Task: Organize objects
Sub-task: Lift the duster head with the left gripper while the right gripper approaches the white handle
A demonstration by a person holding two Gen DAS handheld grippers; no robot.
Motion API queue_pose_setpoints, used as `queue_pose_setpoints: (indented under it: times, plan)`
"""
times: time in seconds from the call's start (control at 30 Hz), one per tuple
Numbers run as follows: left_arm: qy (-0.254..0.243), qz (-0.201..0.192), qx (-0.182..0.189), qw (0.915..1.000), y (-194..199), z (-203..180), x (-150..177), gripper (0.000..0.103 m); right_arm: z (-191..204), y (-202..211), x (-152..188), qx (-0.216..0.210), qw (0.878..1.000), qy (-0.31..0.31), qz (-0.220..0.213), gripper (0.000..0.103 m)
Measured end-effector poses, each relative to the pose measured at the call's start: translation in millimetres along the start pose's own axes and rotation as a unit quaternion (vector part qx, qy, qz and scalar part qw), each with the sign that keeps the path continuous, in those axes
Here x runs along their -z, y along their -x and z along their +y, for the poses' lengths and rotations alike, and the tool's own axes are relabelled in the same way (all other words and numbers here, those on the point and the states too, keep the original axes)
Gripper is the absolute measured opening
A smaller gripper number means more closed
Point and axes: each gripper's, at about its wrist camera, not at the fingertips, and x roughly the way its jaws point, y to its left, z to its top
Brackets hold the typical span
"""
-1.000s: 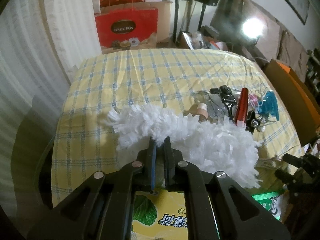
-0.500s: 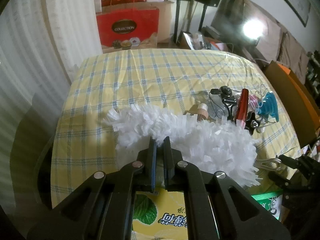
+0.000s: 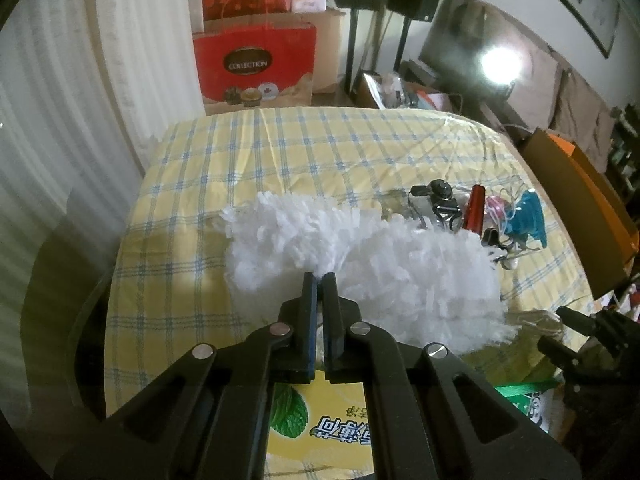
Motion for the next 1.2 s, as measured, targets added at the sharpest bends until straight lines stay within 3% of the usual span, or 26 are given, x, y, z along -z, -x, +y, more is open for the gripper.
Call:
queue_pose_setpoints:
  times: [0.27, 0.3, 0.33, 0.37, 0.73, 1.07, 1.2]
  plan:
    - [0.005, -0.015, 0.008, 0.9998, 15, -1, -5, 0.0, 2, 18, -4, -0.003, 1.0, -0.001, -0.03, 0.039]
    - [0.005, -0.016, 0.008, 0.9998, 16, -1, -5, 0.0, 2, 19, -4, -0.002, 0.999, -0.001, -0.032, 0.035]
    - [0.005, -0.018, 0.007, 0.9998, 18, -2, -5, 0.0, 2, 20, -4, 0.002, 0.999, -0.001, -0.033, 0.021]
    - [0.005, -0.02, 0.006, 0.9998, 19, -2, -6, 0.0, 1, 20, -6, 0.005, 1.0, 0.001, -0.029, 0.018]
    - [-0.001, -0.019, 0.006, 0.9998, 29, -9, -2, 0.0, -7, 15, -3, 0.0, 1.0, -0.017, -0.019, 0.018]
    - [-0.013, -0.03, 0.012, 0.9994, 37, -17, -3, 0.0, -26, 39, -12, 0.01, 0.996, -0.055, -0.076, 0.014]
    - [-0.013, -0.034, 0.009, 0.9993, 40, -18, -4, 0.0, -32, 49, -17, 0.013, 0.994, -0.063, -0.092, 0.008]
